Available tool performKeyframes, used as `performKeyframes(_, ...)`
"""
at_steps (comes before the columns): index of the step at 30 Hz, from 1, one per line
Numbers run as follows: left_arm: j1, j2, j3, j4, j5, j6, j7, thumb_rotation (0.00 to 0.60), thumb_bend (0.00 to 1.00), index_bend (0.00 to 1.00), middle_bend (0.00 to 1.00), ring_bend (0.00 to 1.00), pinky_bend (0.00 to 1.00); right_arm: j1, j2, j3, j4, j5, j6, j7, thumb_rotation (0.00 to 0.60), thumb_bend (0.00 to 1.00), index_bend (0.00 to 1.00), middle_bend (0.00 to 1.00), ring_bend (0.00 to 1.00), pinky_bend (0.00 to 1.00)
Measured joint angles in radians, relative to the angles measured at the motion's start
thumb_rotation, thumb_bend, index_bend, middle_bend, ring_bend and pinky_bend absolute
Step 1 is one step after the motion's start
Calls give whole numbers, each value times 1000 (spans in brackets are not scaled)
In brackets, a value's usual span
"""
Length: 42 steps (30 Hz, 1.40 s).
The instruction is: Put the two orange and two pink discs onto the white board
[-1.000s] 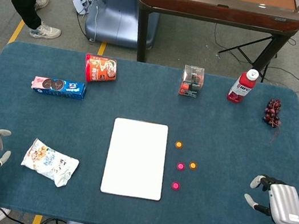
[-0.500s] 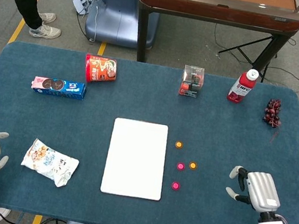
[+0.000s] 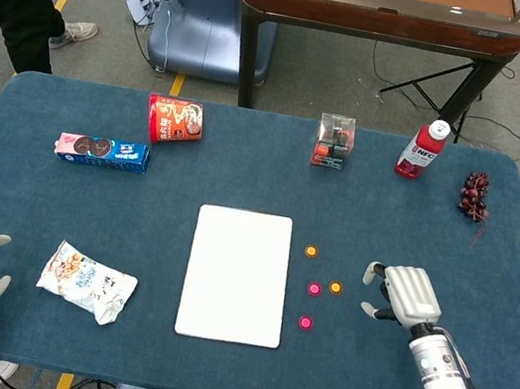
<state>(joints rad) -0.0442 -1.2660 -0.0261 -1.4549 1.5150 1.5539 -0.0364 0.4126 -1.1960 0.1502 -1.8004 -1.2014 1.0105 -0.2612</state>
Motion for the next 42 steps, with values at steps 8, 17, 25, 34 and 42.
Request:
performKeyframes(8,6,-9,7,16,2,-3,-9,600,309,331,621,564,753,58,-48,-2,24,123,-48,-97,600,189,376,1000,1000,1000)
performKeyframes(17,8,-14,10,16,4,-8,-6,600,309,332,621,564,753,107,-108,-21,76,232,-65,-153,600,99,351,1000,1000,1000)
performKeyframes(25,11,-18,10,18,4,-10,-9,600,309,332,621,564,753,131,-133,-39,109,281,-76,-168,600,128,351,1000,1000,1000)
performKeyframes(34,15,-20,12,21,4,-9,-12,600,309,332,621,564,753,155,-175,-47,153,315,-77,-171,600,170,351,1000,1000,1000)
performKeyframes(42,18,-22,13,24,3,-11,-15,600,309,333,621,564,753,173,-206,-52,182,336,-81,-172,600,194,368,1000,1000,1000)
